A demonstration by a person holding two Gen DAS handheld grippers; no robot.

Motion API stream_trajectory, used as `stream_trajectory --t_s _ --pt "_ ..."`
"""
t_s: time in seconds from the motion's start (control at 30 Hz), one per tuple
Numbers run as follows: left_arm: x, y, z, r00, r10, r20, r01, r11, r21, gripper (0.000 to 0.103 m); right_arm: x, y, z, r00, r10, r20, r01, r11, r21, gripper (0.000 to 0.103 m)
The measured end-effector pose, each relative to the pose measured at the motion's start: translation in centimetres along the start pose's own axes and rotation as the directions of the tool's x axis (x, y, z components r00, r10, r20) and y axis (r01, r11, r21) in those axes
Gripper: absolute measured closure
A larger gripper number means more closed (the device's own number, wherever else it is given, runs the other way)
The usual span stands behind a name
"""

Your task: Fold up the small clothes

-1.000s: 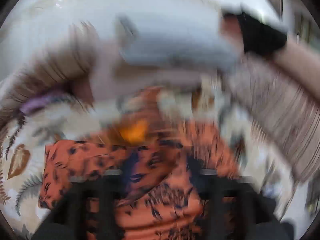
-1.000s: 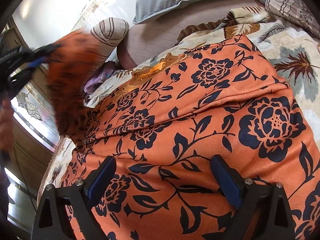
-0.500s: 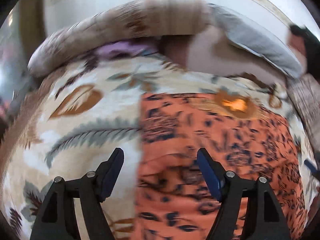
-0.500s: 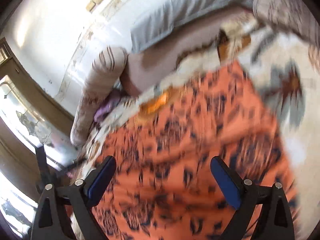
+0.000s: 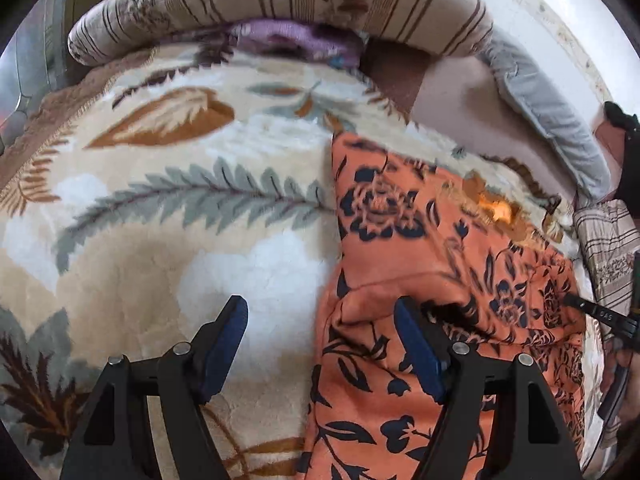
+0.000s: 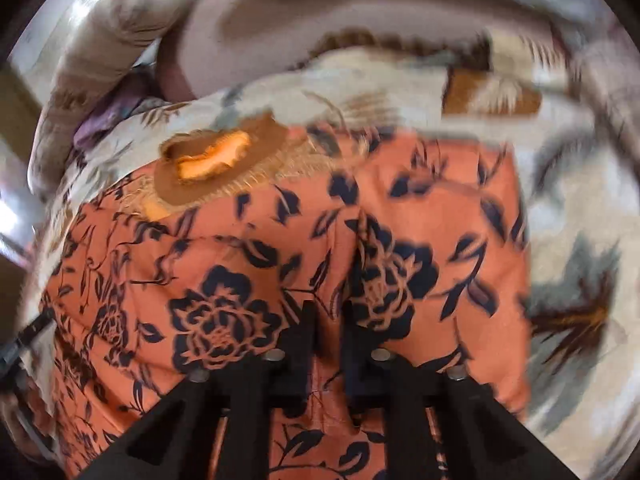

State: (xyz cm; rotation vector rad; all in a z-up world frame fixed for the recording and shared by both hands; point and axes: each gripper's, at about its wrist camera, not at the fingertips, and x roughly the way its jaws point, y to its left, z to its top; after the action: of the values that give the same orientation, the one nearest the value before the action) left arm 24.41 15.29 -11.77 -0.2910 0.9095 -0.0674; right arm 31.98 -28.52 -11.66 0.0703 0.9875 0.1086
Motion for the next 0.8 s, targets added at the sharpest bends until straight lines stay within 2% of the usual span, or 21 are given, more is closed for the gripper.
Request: stream_trajectory --t_s 0.07,0.13,0.17,0.2,0.27,0.33,0.37,0.4,0.43,0.47,0.53,0.57,0.6,0.63,0.7,0.77,0.8 --pt "-0.8 -0.1 0.3 1.000 -0.002 0.031 0.002 1.000 0.004 0.027 -2.6 1.0 0.8 0.992 -0.073 0.100 0.080 0.994 -0.068 0.092" --pt "-1.0 -0.5 0.6 1.000 0.006 0.030 -0.006 1.000 0.014 0.027 -4.3 1.1 1.3 0.970 -0.152 0.192 0.169 0.983 -0.076 0.092" --pt "-1.0 -0.6 0.8 1.000 0.004 0.027 -0.004 1.000 0.014 0.027 -4.3 0.7 1.1 0.961 -0.183 0.209 0.200 0.978 -0.060 0.092" --pt "-1.1 -0.8 0.9 1.000 0.001 0.025 -0.002 1.000 0.015 0.027 -3.1 -0.1 0.7 0.975 -0.159 0.158 0.167 0.985 -0.039 0.088" --pt "-1.4 -1.4 1.4 1.000 0.001 0.027 -0.002 1.000 0.021 0.027 -0.1 -1.7 -0.5 0.999 -0.034 0.037 0.033 0.999 0.015 0.088" --pt "-1.7 -2.4 1.9 0.999 0.002 0.045 -0.004 0.999 0.037 0.027 1.6 -2.6 -2.0 0.998 -0.061 -0.004 0.061 0.997 0.046 0.085" --pt "-1.6 -3.0 2.2 0.999 0.006 0.043 -0.008 0.998 0.056 0.027 1.8 -3.3 -2.6 0.999 -0.042 -0.003 0.042 0.996 0.079 0.076" --pt "-1.4 -3.7 2.6 0.999 0.010 0.039 -0.013 0.997 0.082 0.027 1.7 -4.0 -2.9 1.000 -0.008 -0.004 0.009 0.993 0.122 0.071" --pt "-0.8 -4.6 2.9 0.999 0.025 0.035 -0.029 0.993 0.114 0.027 1.3 -4.7 -3.0 1.000 0.030 0.004 -0.030 0.986 0.163 0.055" --pt "0.0 -5.2 3.1 0.999 0.045 0.020 -0.048 0.989 0.138 0.025 0.8 -5.1 -2.9 0.999 0.045 0.019 -0.047 0.983 0.175 0.031" --pt "2.6 -6.1 2.9 0.990 0.137 -0.036 -0.127 0.971 0.201 0.024 -0.5 -5.4 -2.5 0.998 0.023 0.062 -0.034 0.984 0.173 0.028" --pt "4.4 -6.2 2.5 0.973 0.218 -0.075 -0.194 0.952 0.238 0.024 -1.3 -5.8 -2.2 0.996 0.003 0.087 -0.019 0.983 0.184 0.028" --pt "6.0 -5.9 2.0 0.956 0.269 -0.122 -0.231 0.939 0.255 0.023 -2.4 -6.0 -2.0 0.993 -0.008 0.115 -0.016 0.977 0.212 0.028" --pt "6.4 -5.3 1.5 0.959 0.253 -0.125 -0.220 0.948 0.232 0.022 -3.4 -6.4 -1.8 0.989 -0.007 0.146 -0.030 0.969 0.247 0.028" --pt "6.0 -4.8 1.3 0.964 0.248 -0.095 -0.225 0.952 0.209 0.018 -4.5 -7.2 -1.1 0.975 0.074 0.209 -0.137 0.943 0.303 0.028" --pt "6.0 -4.7 1.3 0.963 0.251 -0.095 -0.228 0.951 0.207 0.017 -3.6 -7.0 -0.3 0.951 0.235 0.201 -0.290 0.906 0.309 0.025" --pt "6.0 -4.7 1.3 0.962 0.255 -0.098 -0.231 0.950 0.211 0.017 -2.5 -6.8 0.1 0.928 0.326 0.182 -0.369 0.875 0.312 0.025"
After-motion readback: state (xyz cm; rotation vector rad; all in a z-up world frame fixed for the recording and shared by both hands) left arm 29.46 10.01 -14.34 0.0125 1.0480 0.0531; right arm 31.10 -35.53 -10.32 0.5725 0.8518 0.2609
